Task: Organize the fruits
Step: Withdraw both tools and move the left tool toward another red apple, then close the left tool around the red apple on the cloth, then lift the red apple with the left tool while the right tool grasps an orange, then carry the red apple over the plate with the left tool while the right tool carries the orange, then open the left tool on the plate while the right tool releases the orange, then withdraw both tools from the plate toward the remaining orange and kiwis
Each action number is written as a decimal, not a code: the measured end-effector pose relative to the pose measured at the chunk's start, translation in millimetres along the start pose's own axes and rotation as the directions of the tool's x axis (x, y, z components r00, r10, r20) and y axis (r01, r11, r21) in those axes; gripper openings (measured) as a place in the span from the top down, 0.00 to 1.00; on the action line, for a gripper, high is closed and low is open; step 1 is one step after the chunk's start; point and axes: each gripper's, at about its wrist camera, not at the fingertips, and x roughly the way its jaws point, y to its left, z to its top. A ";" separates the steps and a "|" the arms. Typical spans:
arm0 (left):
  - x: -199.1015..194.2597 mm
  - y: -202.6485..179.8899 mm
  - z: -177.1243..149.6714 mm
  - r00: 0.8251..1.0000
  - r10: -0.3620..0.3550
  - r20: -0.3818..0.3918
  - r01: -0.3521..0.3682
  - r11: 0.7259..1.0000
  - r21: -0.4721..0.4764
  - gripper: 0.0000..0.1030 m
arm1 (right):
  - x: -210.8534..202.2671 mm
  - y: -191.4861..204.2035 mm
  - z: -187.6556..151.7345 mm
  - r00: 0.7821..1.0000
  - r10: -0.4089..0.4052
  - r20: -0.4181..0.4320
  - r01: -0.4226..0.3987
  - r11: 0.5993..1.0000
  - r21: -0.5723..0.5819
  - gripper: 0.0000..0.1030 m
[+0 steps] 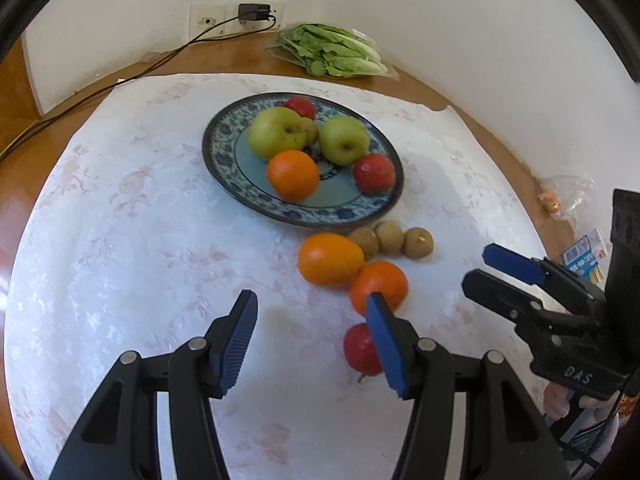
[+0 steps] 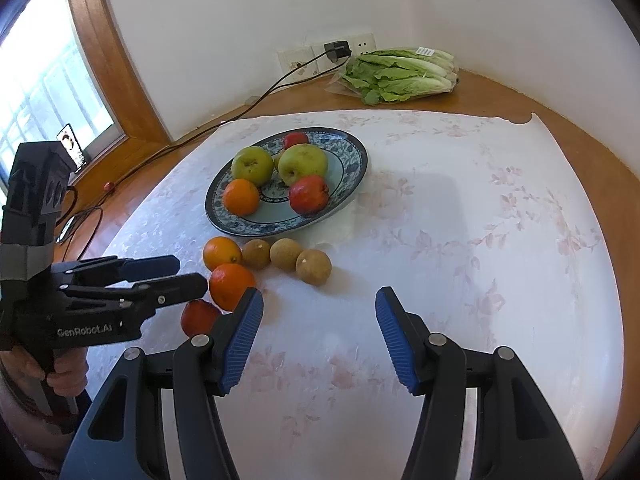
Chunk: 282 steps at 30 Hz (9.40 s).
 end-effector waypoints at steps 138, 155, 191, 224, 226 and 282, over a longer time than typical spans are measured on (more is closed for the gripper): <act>-30.1 5.3 15.6 0.996 -0.048 0.081 0.049 0.999 -0.009 0.68 | 16.5 25.3 13.0 0.999 0.038 -0.037 -0.038 0.999 -0.017 0.65; -32.9 -2.6 39.7 0.995 -0.015 0.095 0.015 1.000 0.010 0.68 | 0.4 18.1 33.9 1.000 0.029 0.001 -0.029 0.998 -0.055 0.65; 25.4 31.3 89.4 0.995 0.079 0.064 -0.079 0.997 0.007 0.68 | 51.8 -3.1 74.9 1.000 -0.011 0.001 0.011 0.996 -0.093 0.65; 37.2 39.3 97.6 0.990 0.105 0.097 -0.106 0.994 0.003 0.68 | 77.7 -7.0 82.9 1.000 0.008 0.008 -0.007 0.997 -0.082 0.65; 36.7 38.7 97.8 0.990 0.099 0.098 -0.100 0.995 0.005 0.66 | 78.3 -7.2 83.4 1.000 0.010 0.007 -0.009 0.997 -0.080 0.64; -6.8 11.7 32.6 0.997 0.038 0.068 -0.039 0.999 0.015 0.39 | 33.4 10.8 23.7 1.000 -0.010 -0.021 0.010 1.000 -0.023 0.50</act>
